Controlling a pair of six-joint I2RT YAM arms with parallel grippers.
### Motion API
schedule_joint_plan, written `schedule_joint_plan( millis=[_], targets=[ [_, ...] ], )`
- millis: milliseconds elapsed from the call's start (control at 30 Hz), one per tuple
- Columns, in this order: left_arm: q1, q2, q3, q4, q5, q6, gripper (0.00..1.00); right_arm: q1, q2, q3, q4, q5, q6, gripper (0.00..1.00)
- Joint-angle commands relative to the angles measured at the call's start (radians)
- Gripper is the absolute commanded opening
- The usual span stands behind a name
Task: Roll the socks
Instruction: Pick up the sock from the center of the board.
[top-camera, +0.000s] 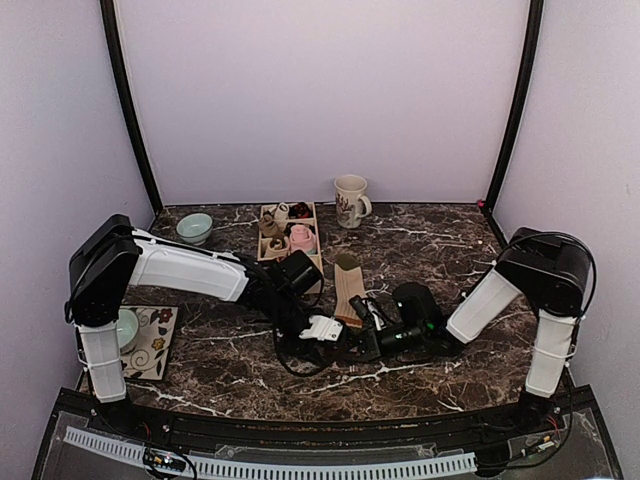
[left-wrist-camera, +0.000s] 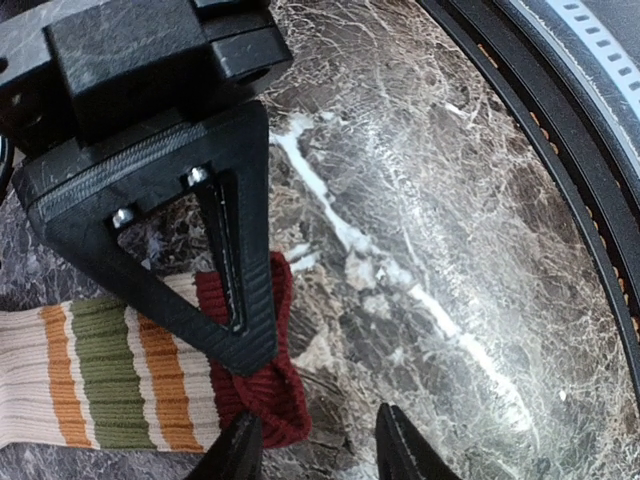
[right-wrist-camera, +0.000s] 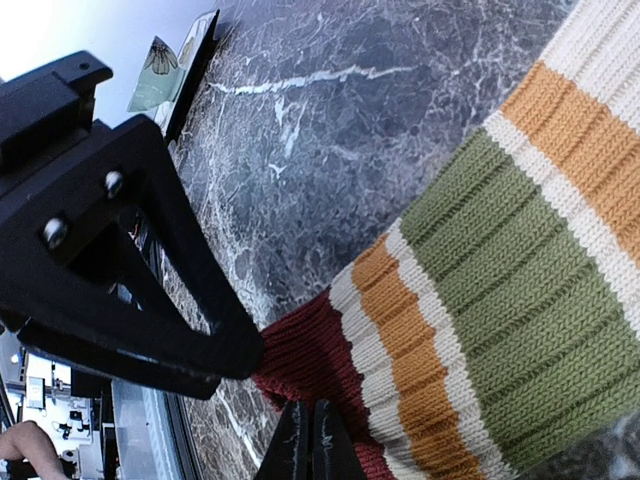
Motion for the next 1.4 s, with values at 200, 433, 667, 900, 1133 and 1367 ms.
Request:
schedule_joint_plan(
  millis=[200,433,667,900,1133,1367],
  targets=[
    [-0.015,-0.014,-0.026,0.05,-0.053,-0.038,0.38,-0.012,0.08,0.014,-0.08,0.03,-0.011,0.0],
    [-0.031,-0.013,-0.048,0.084,-0.095,-0.032,0.37,-0.019,0.077,-0.003,-0.062,0.019,0.0,0.0],
    [-0.036,-0.015,-0.06,0.104,-0.119,-0.033,0.37,-0.02,0.086,-0.001,-0.06,0.012,0.002,0.0],
    [-0.042,-0.009,-0.077,0.156,-0.157,-0.049,0.3,-0.021,0.093,-0.003,-0.053,0.01,0.005,0.0],
    [-0.042,-0.002,-0.07,0.136,-0.16,-0.074,0.0,-0.021,0.053,-0.015,-0.063,0.054,-0.025,0.06],
    [-0.007,0.022,-0.039,0.064,-0.086,-0.117,0.0,-0.02,-0.121,-0.117,-0.019,0.179,-0.143,0.38]
  ],
)
